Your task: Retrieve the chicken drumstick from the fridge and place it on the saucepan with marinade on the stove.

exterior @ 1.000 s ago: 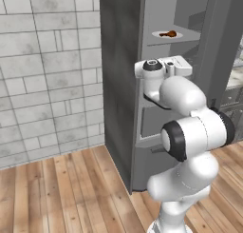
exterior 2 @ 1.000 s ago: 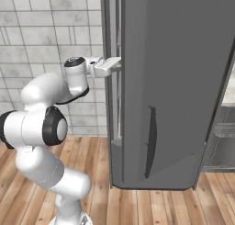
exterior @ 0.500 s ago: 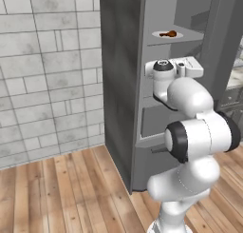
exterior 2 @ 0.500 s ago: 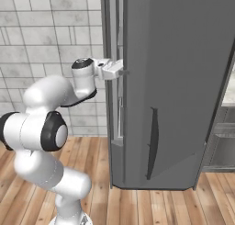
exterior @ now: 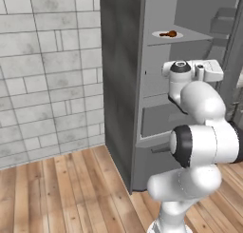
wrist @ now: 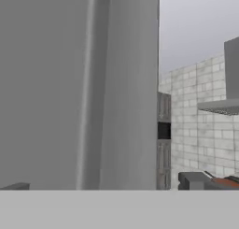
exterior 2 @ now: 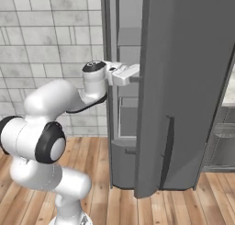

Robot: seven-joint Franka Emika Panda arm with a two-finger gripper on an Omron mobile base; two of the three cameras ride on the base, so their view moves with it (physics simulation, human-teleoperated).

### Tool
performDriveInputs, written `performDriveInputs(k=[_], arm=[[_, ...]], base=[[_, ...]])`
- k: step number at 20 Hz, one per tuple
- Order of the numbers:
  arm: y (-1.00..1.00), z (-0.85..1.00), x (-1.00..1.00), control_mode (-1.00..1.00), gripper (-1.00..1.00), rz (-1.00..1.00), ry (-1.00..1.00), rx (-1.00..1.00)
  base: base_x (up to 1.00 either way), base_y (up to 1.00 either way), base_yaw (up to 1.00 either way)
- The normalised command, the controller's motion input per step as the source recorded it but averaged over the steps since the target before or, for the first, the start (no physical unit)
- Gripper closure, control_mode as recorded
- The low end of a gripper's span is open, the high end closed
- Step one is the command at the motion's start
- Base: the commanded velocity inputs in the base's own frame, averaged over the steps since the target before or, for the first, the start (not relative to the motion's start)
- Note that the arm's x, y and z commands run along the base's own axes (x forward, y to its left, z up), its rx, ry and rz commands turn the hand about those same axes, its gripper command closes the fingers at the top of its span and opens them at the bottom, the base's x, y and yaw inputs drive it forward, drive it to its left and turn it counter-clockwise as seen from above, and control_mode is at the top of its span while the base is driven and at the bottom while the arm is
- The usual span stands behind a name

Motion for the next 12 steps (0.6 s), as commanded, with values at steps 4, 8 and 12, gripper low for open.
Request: performDriveInputs(k=[4,8,12], arm=[[-0.65,0.09,-0.61,-1.00,-1.00,-0.06,0.00,0.00],[-0.65,0.12,-0.41,-1.00,-1.00,0.00,0.00,0.00],[-0.69,0.11,-0.36,-1.00,-1.00,0.00,0.00,0.00]], base=[[0.00,0.00,0.00],[0.00,0.00,0.00],[0.00,0.00,0.00]])
